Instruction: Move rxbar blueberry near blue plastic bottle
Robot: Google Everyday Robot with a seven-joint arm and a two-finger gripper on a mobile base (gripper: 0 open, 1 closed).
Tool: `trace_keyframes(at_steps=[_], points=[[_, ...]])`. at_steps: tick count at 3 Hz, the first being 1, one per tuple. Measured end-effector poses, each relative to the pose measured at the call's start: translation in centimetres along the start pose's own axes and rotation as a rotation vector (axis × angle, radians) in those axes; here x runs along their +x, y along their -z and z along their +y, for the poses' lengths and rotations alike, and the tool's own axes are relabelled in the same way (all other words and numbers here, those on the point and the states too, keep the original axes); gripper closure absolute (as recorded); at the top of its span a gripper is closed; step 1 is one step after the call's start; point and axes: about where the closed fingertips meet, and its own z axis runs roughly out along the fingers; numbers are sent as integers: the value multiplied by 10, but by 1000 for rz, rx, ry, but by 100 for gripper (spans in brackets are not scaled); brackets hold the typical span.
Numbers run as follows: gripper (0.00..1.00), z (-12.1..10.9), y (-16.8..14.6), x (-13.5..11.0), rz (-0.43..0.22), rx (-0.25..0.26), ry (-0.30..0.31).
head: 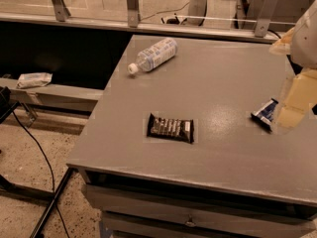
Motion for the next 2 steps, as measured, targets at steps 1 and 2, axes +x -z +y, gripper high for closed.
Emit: trace_keyframes(at_steps=[1,2], points=[[0,0,0,0,0,0,0],[0,-18,-12,9,4,-12,28]])
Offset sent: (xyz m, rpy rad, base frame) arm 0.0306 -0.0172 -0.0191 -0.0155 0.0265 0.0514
